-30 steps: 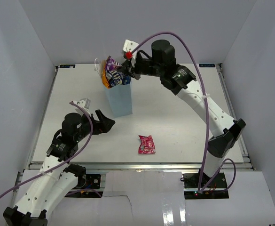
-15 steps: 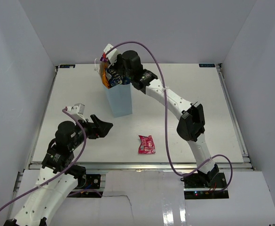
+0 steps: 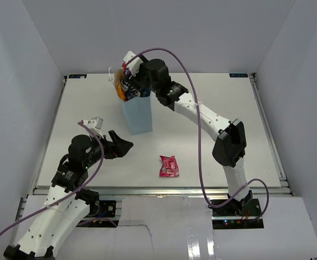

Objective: Place the snacks into the paper bag

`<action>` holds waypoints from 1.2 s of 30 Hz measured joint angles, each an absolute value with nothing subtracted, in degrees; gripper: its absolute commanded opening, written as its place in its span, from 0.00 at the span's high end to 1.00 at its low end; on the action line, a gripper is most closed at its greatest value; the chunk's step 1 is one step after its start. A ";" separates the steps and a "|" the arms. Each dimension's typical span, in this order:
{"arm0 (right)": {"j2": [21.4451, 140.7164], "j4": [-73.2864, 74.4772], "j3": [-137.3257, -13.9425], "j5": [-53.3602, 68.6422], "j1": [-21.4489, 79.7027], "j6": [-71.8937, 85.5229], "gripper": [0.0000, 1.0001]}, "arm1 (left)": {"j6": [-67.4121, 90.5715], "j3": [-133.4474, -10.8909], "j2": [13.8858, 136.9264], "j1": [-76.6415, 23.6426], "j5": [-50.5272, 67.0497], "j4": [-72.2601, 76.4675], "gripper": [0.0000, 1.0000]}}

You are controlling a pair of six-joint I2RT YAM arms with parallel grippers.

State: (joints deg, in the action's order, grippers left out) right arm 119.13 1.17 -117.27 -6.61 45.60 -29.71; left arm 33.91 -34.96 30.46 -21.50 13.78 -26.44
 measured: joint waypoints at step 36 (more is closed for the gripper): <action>56.45 28.32 -45.65 43.09 5.50 -29.91 0.01 | 39.53 -55.88 99.13 -50.87 10.00 -16.99 0.75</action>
State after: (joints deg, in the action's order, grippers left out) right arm 56.45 28.32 -45.65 43.09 5.50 -29.91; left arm 39.53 -55.88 99.13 -50.87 10.00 -16.99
